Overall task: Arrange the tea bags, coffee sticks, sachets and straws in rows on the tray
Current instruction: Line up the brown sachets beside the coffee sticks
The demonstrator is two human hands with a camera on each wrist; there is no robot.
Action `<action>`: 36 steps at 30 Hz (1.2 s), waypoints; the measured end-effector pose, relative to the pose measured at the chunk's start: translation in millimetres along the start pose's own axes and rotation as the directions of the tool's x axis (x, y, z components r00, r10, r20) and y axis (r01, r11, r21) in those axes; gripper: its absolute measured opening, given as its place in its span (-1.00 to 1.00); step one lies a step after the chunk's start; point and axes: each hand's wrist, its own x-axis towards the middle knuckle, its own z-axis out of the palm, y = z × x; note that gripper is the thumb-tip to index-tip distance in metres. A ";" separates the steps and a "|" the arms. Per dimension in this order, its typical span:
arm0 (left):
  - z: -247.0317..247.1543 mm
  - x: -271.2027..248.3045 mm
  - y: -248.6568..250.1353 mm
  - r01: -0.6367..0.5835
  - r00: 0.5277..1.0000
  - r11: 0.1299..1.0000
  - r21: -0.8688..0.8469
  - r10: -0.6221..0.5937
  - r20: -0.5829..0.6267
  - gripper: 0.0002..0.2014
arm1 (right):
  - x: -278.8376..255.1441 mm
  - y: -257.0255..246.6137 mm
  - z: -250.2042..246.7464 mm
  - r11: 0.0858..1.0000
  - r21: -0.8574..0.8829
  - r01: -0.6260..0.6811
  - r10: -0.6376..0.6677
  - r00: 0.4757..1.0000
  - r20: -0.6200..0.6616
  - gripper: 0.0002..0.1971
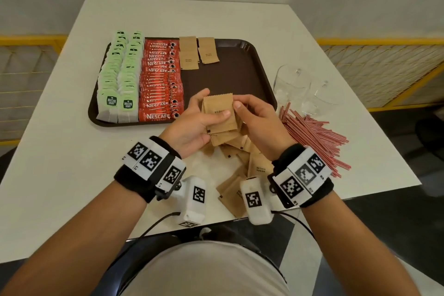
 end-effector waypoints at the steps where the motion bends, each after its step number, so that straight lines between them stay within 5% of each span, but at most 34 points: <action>1: -0.5 1.2 -0.7 0.012 1.000 1.000 -0.006 -0.012 -0.004 -0.39 | -0.7 -1.8 -0.7 0.998 -0.067 0.014 -0.013 1.000 0.005 -0.77; 6: -4.3 1.4 2.8 -0.017 1.000 1.000 -0.026 0.017 -0.003 -0.62 | -19.6 -8.7 -25.0 0.913 -0.408 -0.013 0.038 0.998 0.053 -0.57; 11: -24.6 5.2 13.5 -0.067 0.993 0.988 -0.137 0.053 -0.102 -0.57 | -57.1 -0.4 -27.6 0.402 -0.910 -0.100 0.332 0.942 0.043 -0.10; 14: -29.7 5.7 13.7 -0.064 0.994 0.992 -0.112 0.053 -0.092 -0.54 | -69.0 12.8 -14.4 0.281 -0.952 -0.126 0.397 0.918 -0.004 0.01; 23: -28.3 4.4 3.5 -0.009 0.998 0.993 -0.119 0.001 -0.069 -0.78 | -57.9 14.9 0.2 0.327 -0.923 -0.204 0.405 0.912 -0.058 -0.04; 36: -32.7 -1.2 -0.4 0.014 0.993 0.983 -0.184 -0.035 -0.112 -0.83 | -48.4 12.1 0.3 0.413 -0.882 -0.228 0.458 0.889 -0.015 -0.37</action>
